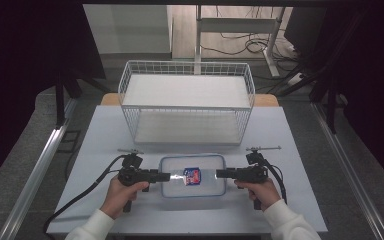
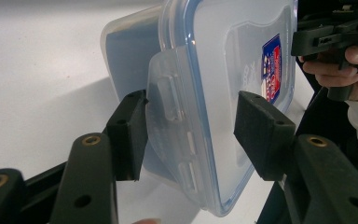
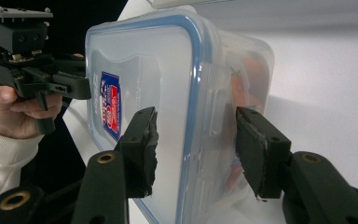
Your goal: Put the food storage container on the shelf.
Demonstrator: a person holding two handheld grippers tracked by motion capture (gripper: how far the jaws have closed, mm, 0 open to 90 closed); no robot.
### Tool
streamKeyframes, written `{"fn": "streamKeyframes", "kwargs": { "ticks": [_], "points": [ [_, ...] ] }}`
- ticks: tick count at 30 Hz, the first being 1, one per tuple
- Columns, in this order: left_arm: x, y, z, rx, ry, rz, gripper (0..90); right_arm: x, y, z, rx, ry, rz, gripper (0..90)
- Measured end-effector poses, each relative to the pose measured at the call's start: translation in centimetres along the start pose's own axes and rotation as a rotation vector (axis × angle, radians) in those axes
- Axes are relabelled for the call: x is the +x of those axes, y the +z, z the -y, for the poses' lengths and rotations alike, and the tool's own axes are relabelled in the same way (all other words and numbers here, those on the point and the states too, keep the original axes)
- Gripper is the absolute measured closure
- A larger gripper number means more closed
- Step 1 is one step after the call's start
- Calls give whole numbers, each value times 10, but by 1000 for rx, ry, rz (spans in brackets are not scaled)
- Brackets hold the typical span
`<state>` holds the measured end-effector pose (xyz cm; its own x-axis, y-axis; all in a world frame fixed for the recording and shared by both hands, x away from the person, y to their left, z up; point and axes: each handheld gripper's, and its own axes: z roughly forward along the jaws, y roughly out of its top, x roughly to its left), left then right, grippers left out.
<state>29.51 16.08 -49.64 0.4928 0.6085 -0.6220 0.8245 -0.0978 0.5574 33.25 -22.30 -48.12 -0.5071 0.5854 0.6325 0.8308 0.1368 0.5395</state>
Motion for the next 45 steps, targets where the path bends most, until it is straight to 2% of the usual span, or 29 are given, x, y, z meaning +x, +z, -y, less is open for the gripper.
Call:
{"fn": "streamKeyframes", "kwargs": {
  "ticks": [5, 22, 30, 38, 39, 45],
  "points": [
    [-1, -2, 0, 0, 13, 2, 476, 2, -1, 0, -7, -9, 5, 500],
    [-2, -10, -4, -16, 19, 8, 483, 9, -3, -2, -30, -23, 4, 502],
    [3, -13, -11, -27, 22, 12, 482, 13, 1, -10, -44, -39, 11, 502],
    [23, -7, -35, -9, 45, 0, 468, 6, 12, -30, -69, -70, 36, 503],
    [28, -5, -44, -5, 52, -2, 466, 4, 14, -33, -74, -72, 42, 502],
    [44, -3, -65, -15, 64, 3, 474, -9, 24, -51, -97, -55, 32, 503]
  ]
}}
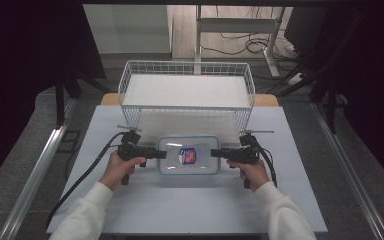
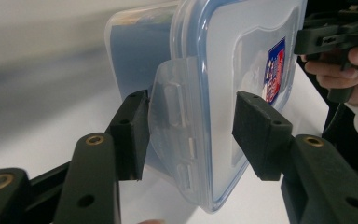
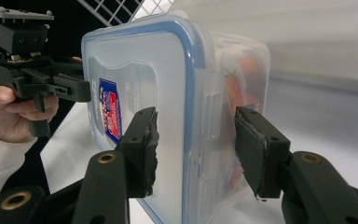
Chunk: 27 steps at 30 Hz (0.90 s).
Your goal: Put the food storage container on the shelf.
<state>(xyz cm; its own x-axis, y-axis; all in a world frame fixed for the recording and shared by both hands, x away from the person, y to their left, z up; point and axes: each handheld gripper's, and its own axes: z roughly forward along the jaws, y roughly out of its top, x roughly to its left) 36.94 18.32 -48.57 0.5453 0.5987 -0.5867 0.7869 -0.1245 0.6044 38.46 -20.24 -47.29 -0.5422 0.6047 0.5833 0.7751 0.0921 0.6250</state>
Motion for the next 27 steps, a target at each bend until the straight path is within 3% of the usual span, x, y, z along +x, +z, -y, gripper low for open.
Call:
{"fn": "streamKeyframes", "kwargs": {
  "ticks": [9, 13, 21, 27],
  "points": [
    [19, -1, -14, -29, -8, 6, 476, -8, 15, -21, -42, -8, -5, 503],
    [24, 1, -16, -33, -1, 5, 478, -13, 21, -21, -49, 10, -7, 503],
    [33, 11, -18, -55, -38, 21, 487, -23, 24, -23, -88, 24, 1, 499],
    [38, 14, -20, -74, -53, 24, 489, -32, 31, -22, -99, 66, 4, 485]
  ]
}}
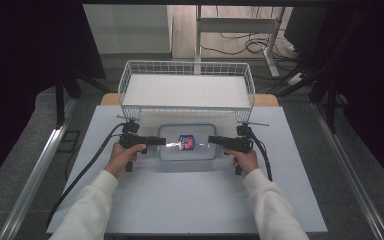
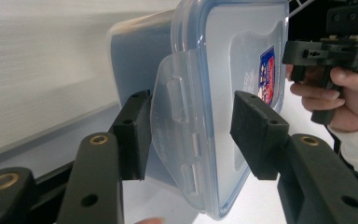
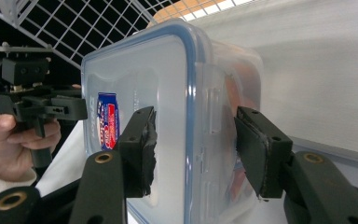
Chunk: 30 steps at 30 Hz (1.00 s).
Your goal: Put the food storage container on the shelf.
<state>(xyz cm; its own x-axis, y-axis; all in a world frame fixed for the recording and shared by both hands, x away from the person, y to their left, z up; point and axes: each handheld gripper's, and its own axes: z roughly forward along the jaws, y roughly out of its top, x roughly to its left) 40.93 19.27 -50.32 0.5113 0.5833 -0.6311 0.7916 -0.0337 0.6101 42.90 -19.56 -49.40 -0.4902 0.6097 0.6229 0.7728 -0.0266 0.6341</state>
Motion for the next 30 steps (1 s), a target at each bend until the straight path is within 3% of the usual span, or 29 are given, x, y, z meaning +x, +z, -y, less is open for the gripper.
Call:
{"fn": "streamKeyframes", "kwargs": {
  "ticks": [5, 10, 15, 22, 23, 24, 25, 28, 29, 30],
  "points": [
    [0, 4, 1, -32, -18, -23, 467, 0, 4, 1, -21, 11, 26, 469],
    [2, 5, 1, -42, -40, -19, 463, 0, 5, 2, -36, 31, 32, 463],
    [3, 8, 1, -68, -72, -32, 453, 1, 9, 4, -57, 49, 67, 440],
    [5, 11, 1, -72, -78, -19, 365, 6, 10, 7, -63, 26, 111, 390],
    [1, 10, 2, -82, -67, -35, 345, 10, 9, 8, -67, -10, 154, 356],
    [1, 10, 2, -82, -67, -35, 339, 12, 7, 9, -68, -30, 165, 347],
    [-3, 6, 2, -87, -22, -66, 332, 15, 4, 10, -71, -55, 171, 332],
    [-10, 1, 4, -91, 7, -93, 297, 20, -5, 13, -108, -87, 188, 308],
    [-17, -7, 7, -80, 53, -131, 290, 21, -8, 14, -113, -97, 198, 301],
    [-22, -10, 9, -85, 63, -145, 283, 22, -12, 14, -119, -104, 208, 300]
  ]
}}
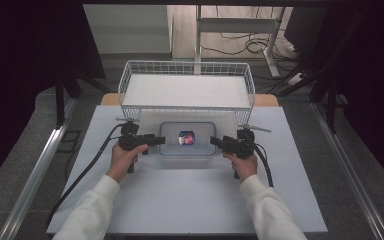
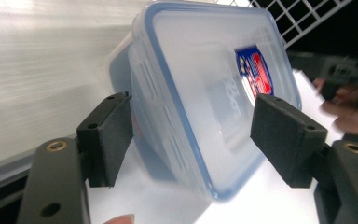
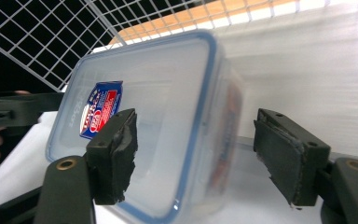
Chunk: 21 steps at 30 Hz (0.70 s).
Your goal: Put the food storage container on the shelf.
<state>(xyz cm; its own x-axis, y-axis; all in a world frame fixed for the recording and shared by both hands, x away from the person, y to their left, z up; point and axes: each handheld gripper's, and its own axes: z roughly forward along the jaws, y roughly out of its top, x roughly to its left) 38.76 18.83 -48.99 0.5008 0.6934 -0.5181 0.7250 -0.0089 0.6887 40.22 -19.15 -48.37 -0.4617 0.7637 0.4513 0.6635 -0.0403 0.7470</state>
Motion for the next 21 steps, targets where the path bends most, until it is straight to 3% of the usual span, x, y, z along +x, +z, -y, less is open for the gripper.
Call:
{"fn": "streamKeyframes", "kwargs": {
  "ticks": [2, 3, 5, 6, 7, 8, 9, 10, 11, 14, 18, 21],
  "points": [
    [-4, -5, 2, 3, 18, -15, 271, 1, -4, 0, -2, -15, 9, 298],
    [-13, -15, 9, 3, 51, -35, 269, 5, -16, 2, -5, -71, 17, 301],
    [-21, -25, 18, 11, 89, -47, 268, 10, -23, 5, 6, -129, 38, 319],
    [-21, -25, 18, 11, 89, -47, 267, 10, -23, 5, 6, -129, 38, 319],
    [-30, -34, 29, 26, 129, -62, 267, 20, -31, 11, 18, -206, 73, 397],
    [-30, -34, 29, 26, 129, -62, 267, 20, -31, 11, 18, -206, 73, 397],
    [-38, -42, 41, 41, 158, -64, 266, 34, -37, 18, 56, -317, 68, 519],
    [-38, -42, 41, 41, 158, -64, 264, 34, -37, 18, 56, -317, 68, 519],
    [-47, -50, 53, 55, 192, -79, 262, 45, -38, 24, 93, -387, 37, 636],
    [-57, -58, 65, 85, 221, -81, 258, 59, -36, 34, 138, -477, 17, 736],
    [-66, -66, 78, 99, 234, -65, 258, 71, -25, 43, 190, -556, 29, 872],
    [-69, -70, 85, 112, 248, -69, 259, 77, -11, 48, 241, -593, 32, 888]
  ]
}}
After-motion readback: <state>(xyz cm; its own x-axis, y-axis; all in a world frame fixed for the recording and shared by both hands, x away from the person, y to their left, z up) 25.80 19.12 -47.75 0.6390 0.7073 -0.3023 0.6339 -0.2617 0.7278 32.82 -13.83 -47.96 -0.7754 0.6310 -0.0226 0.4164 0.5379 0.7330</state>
